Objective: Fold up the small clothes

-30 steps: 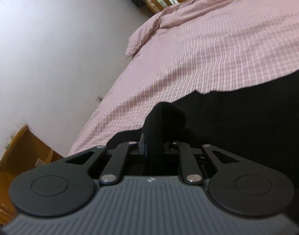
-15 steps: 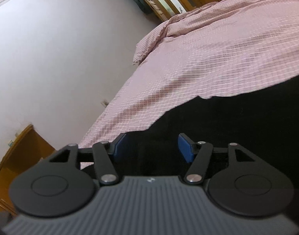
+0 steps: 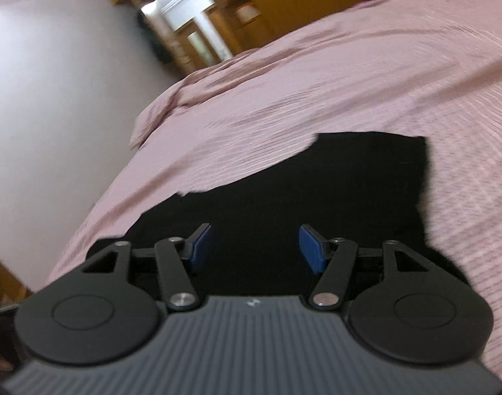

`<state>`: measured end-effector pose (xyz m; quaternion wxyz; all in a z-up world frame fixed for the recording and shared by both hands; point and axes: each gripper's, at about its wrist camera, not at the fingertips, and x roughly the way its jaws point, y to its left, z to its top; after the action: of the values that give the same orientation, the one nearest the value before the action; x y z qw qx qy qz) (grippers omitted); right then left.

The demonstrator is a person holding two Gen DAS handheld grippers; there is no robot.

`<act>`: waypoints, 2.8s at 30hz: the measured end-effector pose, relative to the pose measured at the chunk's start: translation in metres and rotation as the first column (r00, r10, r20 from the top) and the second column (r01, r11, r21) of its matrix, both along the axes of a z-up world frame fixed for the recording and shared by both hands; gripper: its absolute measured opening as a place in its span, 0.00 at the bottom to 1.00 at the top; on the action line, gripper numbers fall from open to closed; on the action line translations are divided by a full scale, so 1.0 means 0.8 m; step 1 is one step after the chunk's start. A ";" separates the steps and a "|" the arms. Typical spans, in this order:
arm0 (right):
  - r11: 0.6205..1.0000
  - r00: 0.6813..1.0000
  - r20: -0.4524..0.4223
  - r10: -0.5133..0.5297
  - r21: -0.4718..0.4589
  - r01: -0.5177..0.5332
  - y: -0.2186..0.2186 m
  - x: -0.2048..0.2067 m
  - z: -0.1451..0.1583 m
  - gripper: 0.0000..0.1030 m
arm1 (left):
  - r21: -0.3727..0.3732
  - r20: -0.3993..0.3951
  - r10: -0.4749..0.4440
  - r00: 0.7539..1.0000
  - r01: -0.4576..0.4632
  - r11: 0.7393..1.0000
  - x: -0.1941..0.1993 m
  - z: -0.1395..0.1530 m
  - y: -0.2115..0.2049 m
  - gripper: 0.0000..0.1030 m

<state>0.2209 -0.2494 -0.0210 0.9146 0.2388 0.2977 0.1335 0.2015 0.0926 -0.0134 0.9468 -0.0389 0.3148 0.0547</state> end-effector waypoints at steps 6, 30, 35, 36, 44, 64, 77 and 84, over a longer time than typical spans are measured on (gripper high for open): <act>0.994 0.994 -0.082 -0.070 -0.094 0.062 -0.012 0.022 -0.037 0.56 | 0.067 -0.098 0.031 0.995 -0.024 0.997 0.066 -0.042 -0.005 1.00; 0.978 0.995 0.057 -0.079 -0.187 0.088 0.008 -0.048 0.006 0.59 | 0.073 -0.071 0.176 0.982 -0.171 0.983 -0.030 0.007 0.072 1.00; 0.975 0.998 0.037 -0.050 -0.216 0.057 0.016 -0.074 0.014 0.59 | 0.090 -0.073 0.260 0.963 -0.254 0.963 -0.069 0.011 0.112 1.00; 0.974 0.998 0.033 -0.051 -0.220 0.057 0.017 -0.078 0.014 0.59 | 0.088 -0.074 0.281 0.957 -0.275 0.957 -0.076 0.009 0.121 1.00; 0.969 0.998 -0.020 -0.064 -0.242 0.057 0.027 -0.098 -0.001 0.59 | -0.117 -0.122 0.429 0.895 -0.442 0.889 -0.121 -0.016 0.178 1.00; 0.962 0.993 -0.074 -0.094 -0.262 0.072 0.033 -0.104 -0.035 0.59 | -0.394 0.040 0.572 0.819 -0.513 0.763 -0.079 -0.048 0.250 0.49; 0.967 0.993 -0.062 -0.098 -0.243 0.081 0.032 -0.107 -0.037 0.59 | -0.368 0.468 0.303 0.830 -0.129 0.921 -0.104 0.095 0.209 0.29; 0.971 0.994 -0.057 -0.098 -0.223 0.083 0.026 -0.110 -0.037 0.59 | -0.250 0.538 0.015 0.843 0.143 0.958 -0.069 0.128 0.086 0.29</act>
<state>0.1327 -0.2288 -0.0507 0.9299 0.1537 0.3303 0.0496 0.1461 0.1615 0.0888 0.9828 -0.1757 0.0445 -0.0353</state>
